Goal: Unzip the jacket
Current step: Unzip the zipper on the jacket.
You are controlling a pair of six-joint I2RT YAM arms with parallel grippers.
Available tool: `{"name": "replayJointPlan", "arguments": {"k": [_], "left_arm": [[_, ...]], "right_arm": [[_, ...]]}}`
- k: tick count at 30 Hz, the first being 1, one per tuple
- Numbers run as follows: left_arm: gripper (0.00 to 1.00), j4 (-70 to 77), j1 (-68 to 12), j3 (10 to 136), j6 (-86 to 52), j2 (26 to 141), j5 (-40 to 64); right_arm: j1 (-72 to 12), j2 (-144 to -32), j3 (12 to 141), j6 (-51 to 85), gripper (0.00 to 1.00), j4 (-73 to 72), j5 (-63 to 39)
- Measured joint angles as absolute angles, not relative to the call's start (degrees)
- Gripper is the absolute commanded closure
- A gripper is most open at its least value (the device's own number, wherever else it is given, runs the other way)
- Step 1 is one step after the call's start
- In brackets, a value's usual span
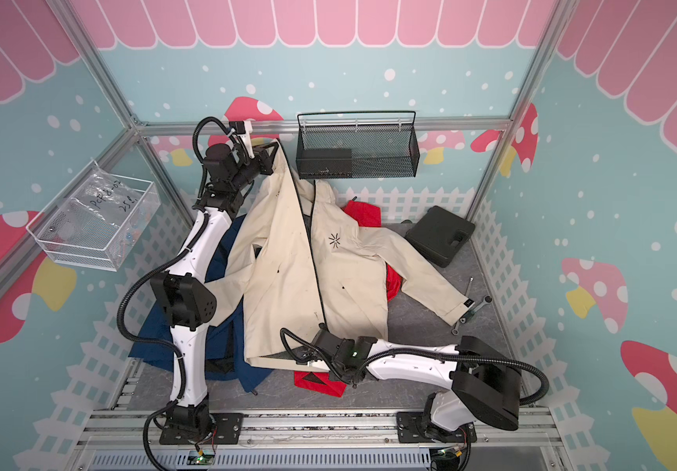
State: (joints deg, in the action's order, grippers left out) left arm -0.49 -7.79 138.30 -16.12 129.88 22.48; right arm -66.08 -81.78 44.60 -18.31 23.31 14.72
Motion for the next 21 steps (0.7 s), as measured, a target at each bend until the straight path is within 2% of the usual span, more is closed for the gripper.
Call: {"name": "replayJointPlan", "arguments": {"k": [2,3,5,7,8,9,11,16,21], "left_arm": [[1.0,-0.1,-7.4,136.9,-16.1,129.1,22.5],[0.95,0.1,-7.2,135.8,-16.1,128.5,22.5],[0.67,0.8,-7.1,132.9,-15.9,126.8,22.5],[0.46,1.8,-7.1,129.1,-15.9,124.8,22.1],[0.4,2.6,-7.2,126.5,-16.0,123.4,21.9],[0.36,3.2,-7.2,123.9,-15.9,121.9,21.6],[0.3,5.3,-7.2,116.6,-15.9,117.6,20.4],[0.28,7.8,-7.1,96.5,-17.6,104.1,16.7],[0.39,0.4,-7.2,83.6,-23.3,91.7,13.8]], "right_arm": [[-66.1,-81.8,44.7,-17.6,0.99,23.2,15.7],[-66.1,-81.8,44.7,-17.3,0.93,23.2,16.4],[-66.1,-82.0,45.1,-16.2,0.68,23.1,18.2],[-66.0,-82.6,46.2,-15.8,0.42,23.0,19.7],[-65.9,-82.8,46.9,-15.8,0.26,22.9,20.1],[-65.6,-82.9,47.5,-15.7,0.17,22.7,20.1],[-64.3,-82.6,49.0,-15.3,0.08,22.0,19.0],[-54.2,-77.1,51.3,-12.3,0.06,17.2,8.8],[-39.9,-76.0,58.3,-6.3,0.08,13.2,-3.9]]}}
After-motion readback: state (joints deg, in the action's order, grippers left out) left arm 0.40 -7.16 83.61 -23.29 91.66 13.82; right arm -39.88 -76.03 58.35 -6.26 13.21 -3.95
